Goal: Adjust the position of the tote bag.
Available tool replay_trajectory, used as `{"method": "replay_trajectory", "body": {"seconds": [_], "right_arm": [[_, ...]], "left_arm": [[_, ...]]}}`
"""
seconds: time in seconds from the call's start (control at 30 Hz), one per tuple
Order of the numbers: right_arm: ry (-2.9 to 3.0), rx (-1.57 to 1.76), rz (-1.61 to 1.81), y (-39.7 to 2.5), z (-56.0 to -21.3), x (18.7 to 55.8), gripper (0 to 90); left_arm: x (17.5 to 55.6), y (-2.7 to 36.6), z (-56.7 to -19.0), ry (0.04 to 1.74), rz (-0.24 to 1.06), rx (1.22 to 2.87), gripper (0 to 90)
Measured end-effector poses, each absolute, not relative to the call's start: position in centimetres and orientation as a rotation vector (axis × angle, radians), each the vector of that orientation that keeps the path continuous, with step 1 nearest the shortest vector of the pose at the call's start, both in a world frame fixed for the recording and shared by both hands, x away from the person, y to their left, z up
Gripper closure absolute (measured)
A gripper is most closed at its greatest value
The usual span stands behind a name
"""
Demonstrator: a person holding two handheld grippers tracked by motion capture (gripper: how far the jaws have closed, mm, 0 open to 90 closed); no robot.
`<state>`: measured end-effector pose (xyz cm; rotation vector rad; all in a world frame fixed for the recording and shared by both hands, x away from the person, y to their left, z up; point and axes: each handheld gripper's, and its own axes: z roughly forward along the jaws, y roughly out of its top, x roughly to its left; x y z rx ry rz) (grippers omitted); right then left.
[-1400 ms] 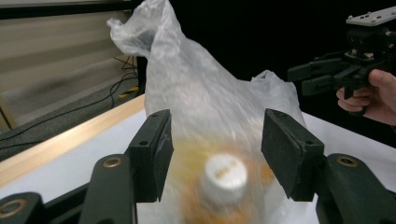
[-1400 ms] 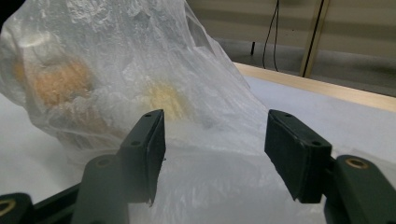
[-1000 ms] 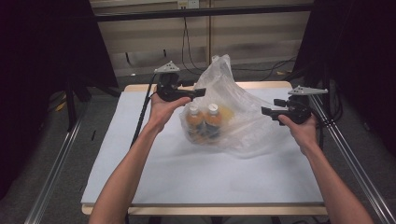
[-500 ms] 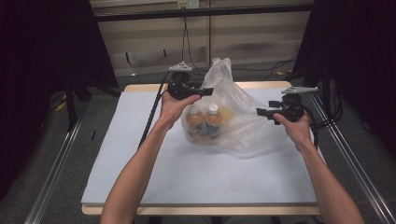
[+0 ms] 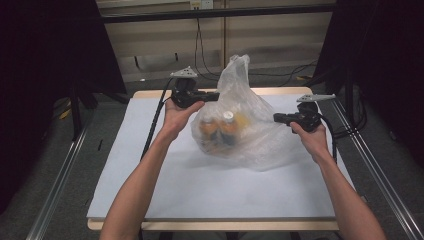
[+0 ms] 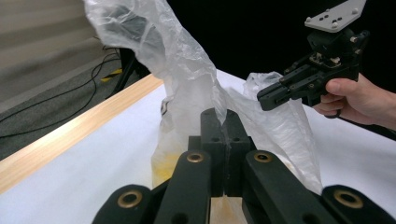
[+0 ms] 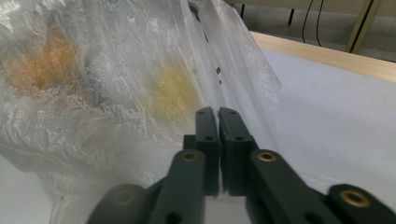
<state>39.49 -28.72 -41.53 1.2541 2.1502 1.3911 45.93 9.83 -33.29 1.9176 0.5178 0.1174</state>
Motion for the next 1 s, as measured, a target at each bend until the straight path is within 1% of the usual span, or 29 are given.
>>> {"method": "replay_trajectory", "body": {"seconds": [0.17,0.33,0.47,0.63,0.87,1.0], "right_arm": [[2.163,1.237,1.431,-28.2,-40.8,39.3,90.0],[2.153,1.204,1.455,-27.4,-39.6,39.3,90.0],[2.120,1.176,1.522,-26.6,-38.3,39.3,90.0],[2.132,1.145,1.539,-25.7,-37.5,39.2,90.0],[2.128,1.124,1.586,-25.0,-36.7,39.0,90.0],[2.120,1.087,1.607,-24.0,-35.6,39.0,90.0]], "left_arm": [[45.8,11.9,-33.4,0.557,0.134,1.873,90.0],[45.5,13.2,-33.5,0.568,0.151,1.854,90.0],[45.2,15.1,-33.7,0.587,0.159,1.836,90.0],[44.8,16.2,-34.2,0.604,0.154,1.800,90.0],[44.4,17.5,-34.4,0.617,0.169,1.798,90.0],[43.9,18.7,-34.6,0.628,0.183,1.776,90.0]]}}
